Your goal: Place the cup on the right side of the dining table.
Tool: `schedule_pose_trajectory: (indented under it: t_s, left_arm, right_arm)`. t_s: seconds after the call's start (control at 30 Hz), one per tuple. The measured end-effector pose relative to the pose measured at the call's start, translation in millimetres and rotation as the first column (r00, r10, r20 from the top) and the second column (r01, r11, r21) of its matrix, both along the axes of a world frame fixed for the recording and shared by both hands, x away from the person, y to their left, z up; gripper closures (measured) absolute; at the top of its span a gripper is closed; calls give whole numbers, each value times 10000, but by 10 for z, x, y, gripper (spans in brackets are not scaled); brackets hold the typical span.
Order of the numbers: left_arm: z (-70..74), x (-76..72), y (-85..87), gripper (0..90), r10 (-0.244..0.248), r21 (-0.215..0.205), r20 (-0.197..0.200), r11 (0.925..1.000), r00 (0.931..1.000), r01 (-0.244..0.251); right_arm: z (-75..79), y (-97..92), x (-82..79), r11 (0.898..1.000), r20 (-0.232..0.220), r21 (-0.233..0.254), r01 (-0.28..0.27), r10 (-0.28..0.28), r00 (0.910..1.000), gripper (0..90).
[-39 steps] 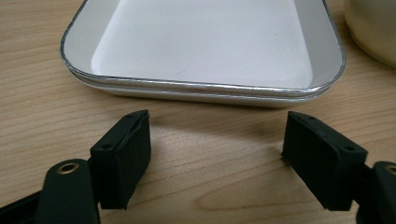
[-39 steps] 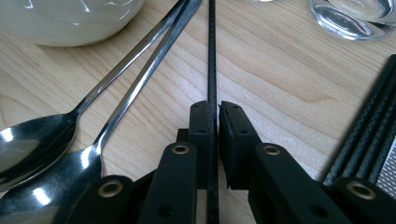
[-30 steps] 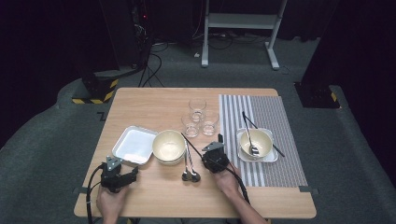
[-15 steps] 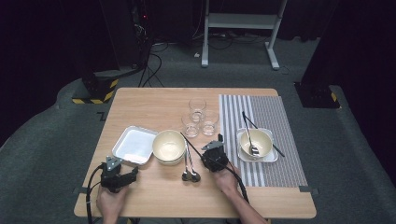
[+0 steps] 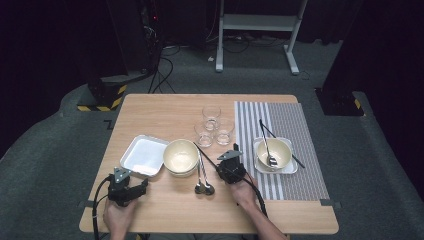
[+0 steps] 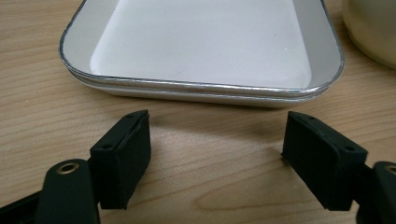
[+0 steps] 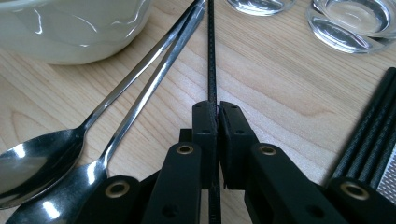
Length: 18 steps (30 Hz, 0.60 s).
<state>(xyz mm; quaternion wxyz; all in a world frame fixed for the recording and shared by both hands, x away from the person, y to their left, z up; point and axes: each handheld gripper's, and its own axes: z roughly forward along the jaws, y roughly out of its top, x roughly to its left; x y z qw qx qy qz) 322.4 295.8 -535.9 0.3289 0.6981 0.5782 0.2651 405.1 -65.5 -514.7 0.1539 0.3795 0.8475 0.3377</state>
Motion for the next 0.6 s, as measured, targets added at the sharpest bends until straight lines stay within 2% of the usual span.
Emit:
schedule_pose_trajectory:
  t_s: [0.6]
  left_arm:
    - [-2,0,-12,240,24,88,2,10000,10000,-24]
  right_arm:
    - [66,-50,-32,9994,71,269,-199,197,9998,860]
